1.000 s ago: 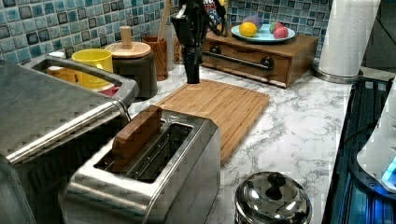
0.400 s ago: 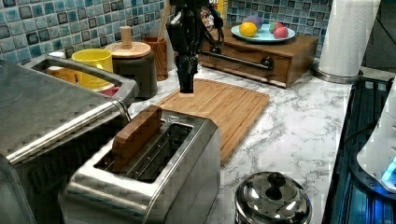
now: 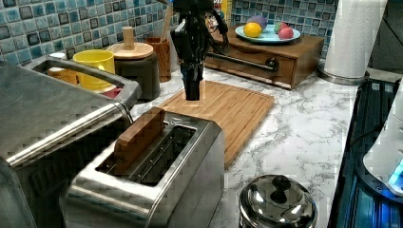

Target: Turn on the toaster.

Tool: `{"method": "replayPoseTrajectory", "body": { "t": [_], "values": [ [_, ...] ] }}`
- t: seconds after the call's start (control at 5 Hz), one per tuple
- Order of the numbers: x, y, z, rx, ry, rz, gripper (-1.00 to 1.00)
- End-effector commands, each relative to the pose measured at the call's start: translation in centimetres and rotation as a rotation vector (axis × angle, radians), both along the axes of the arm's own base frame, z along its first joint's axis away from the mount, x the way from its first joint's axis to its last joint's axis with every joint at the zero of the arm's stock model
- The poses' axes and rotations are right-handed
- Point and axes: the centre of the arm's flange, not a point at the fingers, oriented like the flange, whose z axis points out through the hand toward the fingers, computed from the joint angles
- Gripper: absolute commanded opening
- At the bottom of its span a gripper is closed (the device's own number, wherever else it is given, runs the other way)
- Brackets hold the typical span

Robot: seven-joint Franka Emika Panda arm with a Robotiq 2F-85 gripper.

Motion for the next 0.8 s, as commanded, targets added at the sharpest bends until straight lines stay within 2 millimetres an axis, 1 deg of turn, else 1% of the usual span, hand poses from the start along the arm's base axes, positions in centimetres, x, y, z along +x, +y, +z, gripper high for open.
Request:
{"method": "replayPoseTrajectory", "body": {
  "t": [0.2, 0.6, 0.8],
  "values": [
    [-1.2, 4.6, -0.2, 0.005, -0.033, 0.105, -1.0],
    [0.0, 2.6, -1.5, -0.047, -0.034, -0.027, -1.0],
    [0.5, 1.8, -2.5, -0.056, -0.007, -0.056, -1.0]
  ]
}}
